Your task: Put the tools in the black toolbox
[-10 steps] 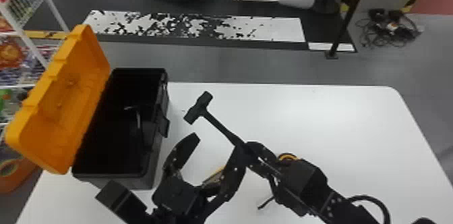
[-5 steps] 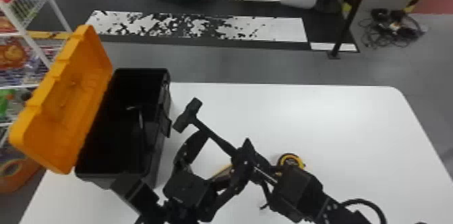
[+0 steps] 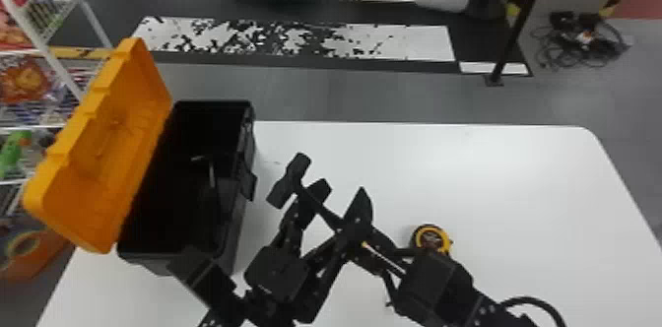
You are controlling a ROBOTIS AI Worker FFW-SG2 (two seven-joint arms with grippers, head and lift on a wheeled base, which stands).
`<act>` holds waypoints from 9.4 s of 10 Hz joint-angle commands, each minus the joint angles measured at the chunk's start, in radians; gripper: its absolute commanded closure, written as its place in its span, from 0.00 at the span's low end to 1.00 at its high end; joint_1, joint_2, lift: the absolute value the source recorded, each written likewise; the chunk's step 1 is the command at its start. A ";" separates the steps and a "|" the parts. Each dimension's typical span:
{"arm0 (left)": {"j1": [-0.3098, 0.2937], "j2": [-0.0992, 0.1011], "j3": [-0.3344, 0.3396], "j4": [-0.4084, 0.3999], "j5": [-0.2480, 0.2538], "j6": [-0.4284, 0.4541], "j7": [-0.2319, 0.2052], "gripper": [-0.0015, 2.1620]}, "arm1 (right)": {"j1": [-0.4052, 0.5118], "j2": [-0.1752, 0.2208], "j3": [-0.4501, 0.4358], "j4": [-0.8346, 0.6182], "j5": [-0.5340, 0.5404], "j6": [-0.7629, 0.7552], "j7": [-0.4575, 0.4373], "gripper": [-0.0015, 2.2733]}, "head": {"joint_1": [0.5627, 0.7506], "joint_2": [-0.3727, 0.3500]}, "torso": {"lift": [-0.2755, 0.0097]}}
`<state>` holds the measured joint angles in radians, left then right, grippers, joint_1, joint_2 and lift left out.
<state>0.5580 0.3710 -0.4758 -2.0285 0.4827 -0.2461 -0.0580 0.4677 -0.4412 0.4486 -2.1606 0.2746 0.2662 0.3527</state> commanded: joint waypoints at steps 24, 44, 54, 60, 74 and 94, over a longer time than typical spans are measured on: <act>-0.165 0.009 0.405 -0.087 -0.130 0.528 -0.025 0.99 | 0.333 0.030 -0.234 0.051 -0.092 -0.233 -0.047 0.03 | 0.70 0.68 | 0.83; -0.038 -0.047 0.526 -0.038 -0.188 0.482 0.129 0.01 | 0.420 0.090 -0.334 0.102 -0.150 -0.347 -0.057 0.03 | 0.70 0.92 | 0.83; 0.238 -0.083 0.375 0.045 -0.199 -0.279 0.198 0.02 | 0.348 0.131 -0.363 0.097 -0.253 -0.015 -0.109 0.04 | 0.70 0.73 | 0.83; 0.323 -0.083 0.310 0.119 -0.210 -0.537 0.233 0.02 | 0.218 0.148 -0.349 0.099 -0.253 0.190 -0.164 0.04 | 0.70 0.70 | 0.83; 0.316 -0.081 0.244 0.163 -0.239 -0.583 0.233 0.02 | -0.218 0.200 -0.126 0.291 -0.144 0.657 -0.271 0.04 | 0.70 0.61 | 0.83; 0.336 -0.069 0.244 0.117 -0.246 -0.583 0.233 0.02 | -0.149 0.190 -0.139 0.082 -0.103 0.617 -0.196 0.90 | 0.70 0.65 | 0.83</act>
<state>0.8928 0.3015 -0.2314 -1.9039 0.2382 -0.8297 0.1749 0.3045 -0.2449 0.3171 -2.0625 0.1718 0.9335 0.1544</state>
